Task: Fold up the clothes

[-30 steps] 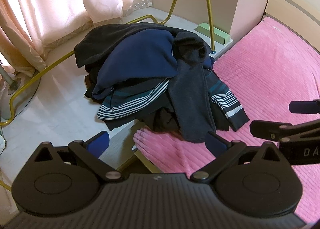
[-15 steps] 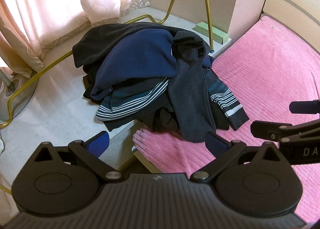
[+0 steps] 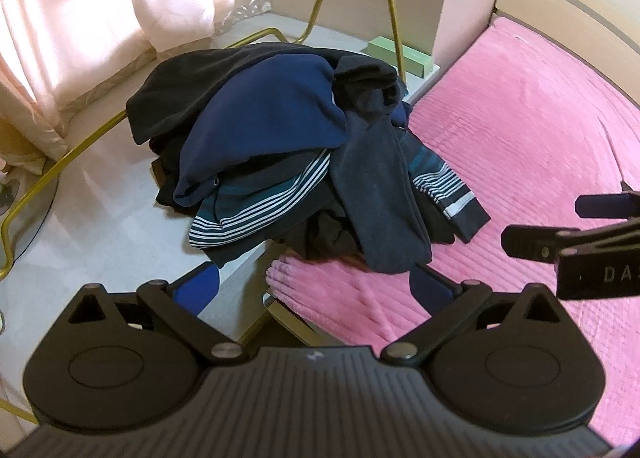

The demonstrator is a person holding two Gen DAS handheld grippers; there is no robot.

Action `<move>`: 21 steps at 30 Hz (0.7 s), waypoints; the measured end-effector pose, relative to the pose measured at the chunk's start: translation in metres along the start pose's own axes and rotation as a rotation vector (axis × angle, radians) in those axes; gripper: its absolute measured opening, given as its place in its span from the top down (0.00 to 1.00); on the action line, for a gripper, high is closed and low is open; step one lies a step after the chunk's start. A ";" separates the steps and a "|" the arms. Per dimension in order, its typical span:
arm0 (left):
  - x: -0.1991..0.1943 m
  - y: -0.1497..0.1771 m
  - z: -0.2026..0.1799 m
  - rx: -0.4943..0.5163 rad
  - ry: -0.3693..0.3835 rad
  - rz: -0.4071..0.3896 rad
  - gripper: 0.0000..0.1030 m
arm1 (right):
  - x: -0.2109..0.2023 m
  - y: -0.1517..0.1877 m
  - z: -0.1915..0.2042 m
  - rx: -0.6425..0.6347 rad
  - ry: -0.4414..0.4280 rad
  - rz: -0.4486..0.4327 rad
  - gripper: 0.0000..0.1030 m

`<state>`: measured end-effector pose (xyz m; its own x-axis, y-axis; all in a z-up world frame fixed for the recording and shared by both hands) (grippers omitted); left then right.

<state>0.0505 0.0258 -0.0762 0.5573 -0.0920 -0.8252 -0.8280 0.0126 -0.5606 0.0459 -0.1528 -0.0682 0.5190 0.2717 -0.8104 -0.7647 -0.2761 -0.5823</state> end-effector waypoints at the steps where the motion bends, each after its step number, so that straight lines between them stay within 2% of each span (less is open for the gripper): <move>1: 0.000 0.001 0.000 0.005 0.005 -0.001 0.03 | 0.000 0.000 0.000 0.005 0.004 -0.001 0.01; 8: 0.004 -0.004 -0.008 0.031 0.029 -0.038 0.04 | -0.001 0.001 -0.008 -0.016 0.015 0.005 0.01; 12: 0.004 -0.019 -0.015 0.067 -0.030 -0.102 0.04 | -0.001 -0.009 -0.022 -0.059 0.004 -0.015 0.01; 17: 0.003 -0.041 -0.012 0.018 -0.076 -0.138 0.04 | -0.003 -0.029 -0.040 -0.158 -0.038 -0.072 0.01; 21: 0.007 -0.054 -0.012 0.056 -0.112 -0.153 0.04 | 0.006 -0.045 -0.051 -0.262 -0.066 -0.118 0.01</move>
<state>0.0979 0.0127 -0.0507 0.6821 0.0141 -0.7311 -0.7303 0.0623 -0.6802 0.1027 -0.1859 -0.0499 0.5657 0.3730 -0.7354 -0.5716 -0.4655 -0.6757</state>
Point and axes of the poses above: each gripper's, at about its wrist camera, not at the fingertips, and x roughly the way its jaws point, z to its left, y to its underside, the point moved 7 cm from there along x, roughly the way its jaws point, and after that the axes turned 7 degrees about -x, right-handed, at the moved point
